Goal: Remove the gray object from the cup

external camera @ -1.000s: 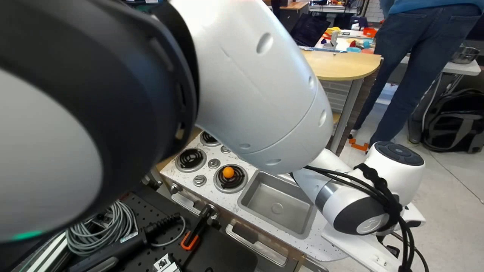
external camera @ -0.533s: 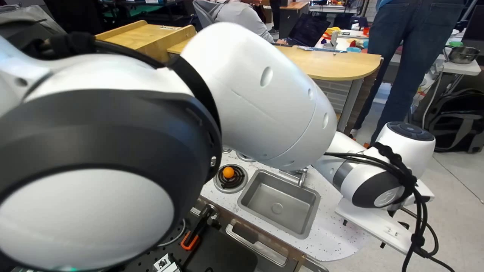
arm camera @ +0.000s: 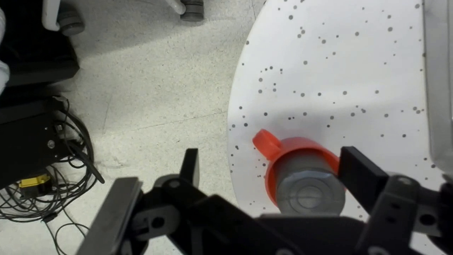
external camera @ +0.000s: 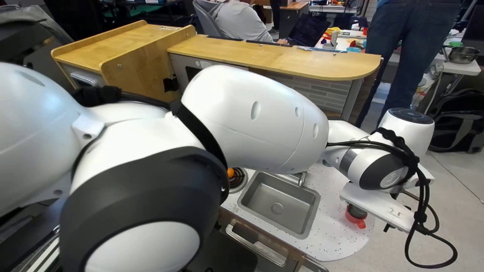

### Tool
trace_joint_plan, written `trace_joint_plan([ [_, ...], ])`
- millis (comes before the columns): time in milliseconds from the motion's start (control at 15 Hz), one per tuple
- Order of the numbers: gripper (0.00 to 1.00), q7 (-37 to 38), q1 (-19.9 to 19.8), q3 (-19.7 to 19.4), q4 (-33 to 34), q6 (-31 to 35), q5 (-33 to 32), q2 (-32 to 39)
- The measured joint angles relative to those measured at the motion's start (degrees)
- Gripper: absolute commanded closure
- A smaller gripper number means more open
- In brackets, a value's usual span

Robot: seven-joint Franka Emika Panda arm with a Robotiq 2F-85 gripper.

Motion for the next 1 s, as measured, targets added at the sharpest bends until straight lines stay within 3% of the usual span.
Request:
trace_joint_plan([
  [200, 0.00, 0.16, 0.01, 0.25, 6.38, -3.60, 0.00, 3.54],
  [467, 0.00, 0.21, 0.17, 1.83, 6.96, -3.65, -0.28, 3.59],
  [667, 0.24, 0.20, 0.22, 2.56, 7.26, -3.64, -0.28, 3.57],
  [733, 0.42, 0.20, 0.22, 2.68, 7.28, -3.64, -0.28, 3.57],
  [1000, 0.73, 0.21, 0.21, 2.73, 7.27, -3.64, -0.33, 3.57],
])
